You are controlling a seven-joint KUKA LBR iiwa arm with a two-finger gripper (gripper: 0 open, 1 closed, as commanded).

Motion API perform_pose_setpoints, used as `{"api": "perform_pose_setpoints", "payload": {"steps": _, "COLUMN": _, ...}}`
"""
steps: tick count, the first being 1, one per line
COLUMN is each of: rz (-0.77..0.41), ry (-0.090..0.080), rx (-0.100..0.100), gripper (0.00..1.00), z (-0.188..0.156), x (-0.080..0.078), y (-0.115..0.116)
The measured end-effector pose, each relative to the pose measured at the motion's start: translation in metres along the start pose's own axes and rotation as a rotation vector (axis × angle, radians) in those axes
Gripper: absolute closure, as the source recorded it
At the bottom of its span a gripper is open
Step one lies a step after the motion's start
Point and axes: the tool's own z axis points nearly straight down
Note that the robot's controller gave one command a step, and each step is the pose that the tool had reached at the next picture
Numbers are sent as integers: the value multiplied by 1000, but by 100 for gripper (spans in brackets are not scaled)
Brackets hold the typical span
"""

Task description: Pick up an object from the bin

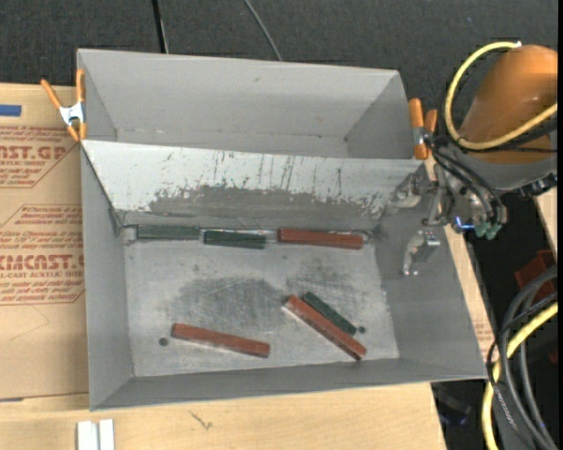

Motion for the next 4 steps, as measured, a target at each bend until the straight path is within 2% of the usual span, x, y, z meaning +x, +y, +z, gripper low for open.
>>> {"api": "perform_pose_setpoints", "payload": {"steps": 1, "rz": 0, "ry": 0, "rx": 0, "gripper": 0, "z": 0, "x": 0, "y": 0}}
{"api": "perform_pose_setpoints", "payload": {"steps": 2, "rz": -2, "ry": -4, "rx": 1, "gripper": 0, "z": 42, "x": 52, "y": 19}}
{"api": "perform_pose_setpoints", "payload": {"steps": 3, "rz": 47, "ry": -3, "rx": 0, "gripper": 0, "z": 106, "x": 45, "y": 47}}
{"api": "perform_pose_setpoints", "payload": {"steps": 4, "rz": 8, "ry": 0, "rx": 3, "gripper": 0, "z": 131, "x": 36, "y": 60}}
